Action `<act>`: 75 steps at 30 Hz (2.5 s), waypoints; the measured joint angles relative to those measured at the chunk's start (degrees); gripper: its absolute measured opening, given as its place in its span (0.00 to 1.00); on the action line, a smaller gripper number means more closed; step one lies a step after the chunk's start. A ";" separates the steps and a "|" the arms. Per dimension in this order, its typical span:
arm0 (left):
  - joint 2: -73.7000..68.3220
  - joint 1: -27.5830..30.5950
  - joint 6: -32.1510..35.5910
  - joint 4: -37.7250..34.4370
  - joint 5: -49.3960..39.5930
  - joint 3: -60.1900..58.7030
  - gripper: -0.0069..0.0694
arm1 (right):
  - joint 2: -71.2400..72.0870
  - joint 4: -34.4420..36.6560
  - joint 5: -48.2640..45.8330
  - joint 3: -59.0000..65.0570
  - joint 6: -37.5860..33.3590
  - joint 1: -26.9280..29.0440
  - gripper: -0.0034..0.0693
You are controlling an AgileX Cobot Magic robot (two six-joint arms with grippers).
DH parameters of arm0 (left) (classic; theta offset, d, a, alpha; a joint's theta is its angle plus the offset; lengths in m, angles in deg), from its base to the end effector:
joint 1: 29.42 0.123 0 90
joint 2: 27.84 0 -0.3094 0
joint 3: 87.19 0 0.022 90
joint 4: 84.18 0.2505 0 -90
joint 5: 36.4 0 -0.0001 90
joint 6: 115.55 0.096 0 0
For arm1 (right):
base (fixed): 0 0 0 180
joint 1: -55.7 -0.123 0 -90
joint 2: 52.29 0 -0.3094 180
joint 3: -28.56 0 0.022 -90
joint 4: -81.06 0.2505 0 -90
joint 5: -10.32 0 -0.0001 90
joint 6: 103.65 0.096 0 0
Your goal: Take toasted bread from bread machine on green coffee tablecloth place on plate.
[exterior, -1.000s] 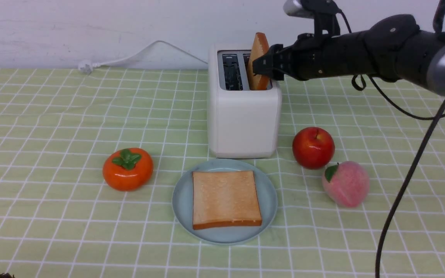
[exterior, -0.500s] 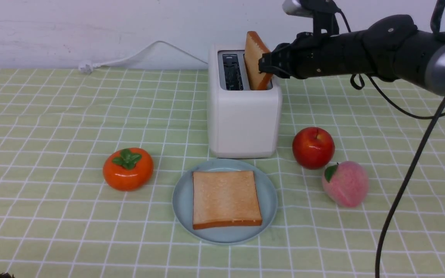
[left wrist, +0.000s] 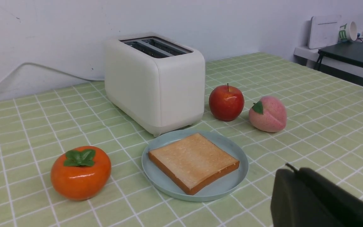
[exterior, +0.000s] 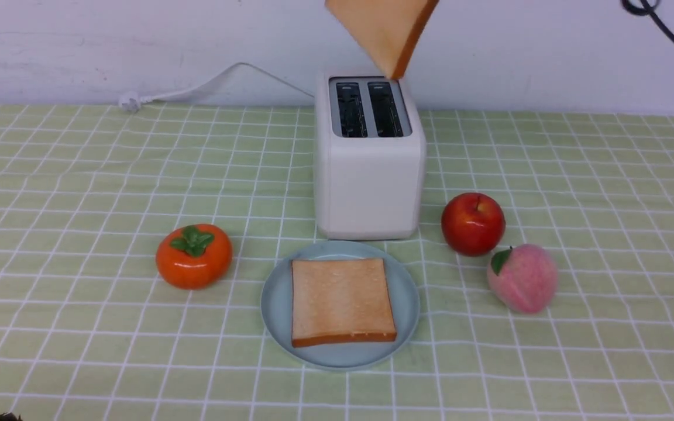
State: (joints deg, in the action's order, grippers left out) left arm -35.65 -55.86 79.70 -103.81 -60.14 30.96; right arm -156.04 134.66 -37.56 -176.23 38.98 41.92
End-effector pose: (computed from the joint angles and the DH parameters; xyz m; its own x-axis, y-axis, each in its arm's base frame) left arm 0.0083 -0.0187 0.2691 -0.0615 -0.0241 -0.9978 0.5598 0.8268 -0.0545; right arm 0.3616 0.1478 0.4639 -0.4286 -0.0342 -0.9028 -0.6936 0.6528 0.3045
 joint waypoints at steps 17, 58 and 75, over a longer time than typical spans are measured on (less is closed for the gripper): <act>0.00 0.00 0.00 0.03 -0.07 0.00 0.07 | -7.20 9.76 1.81 25.85 1.41 -9.63 0.21; 0.00 0.00 0.00 -2.14 -0.06 0.00 0.07 | 37.77 -41.70 -16.84 30.41 39.45 -2.29 0.03; 0.00 0.00 0.00 -2.30 0.12 0.00 0.08 | 81.14 -43.72 -4.70 64.35 48.34 -2.29 0.05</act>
State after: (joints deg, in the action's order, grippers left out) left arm -35.65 -55.86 79.70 -106.11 -60.02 30.96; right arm -74.90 90.94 -42.26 -111.88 87.32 39.64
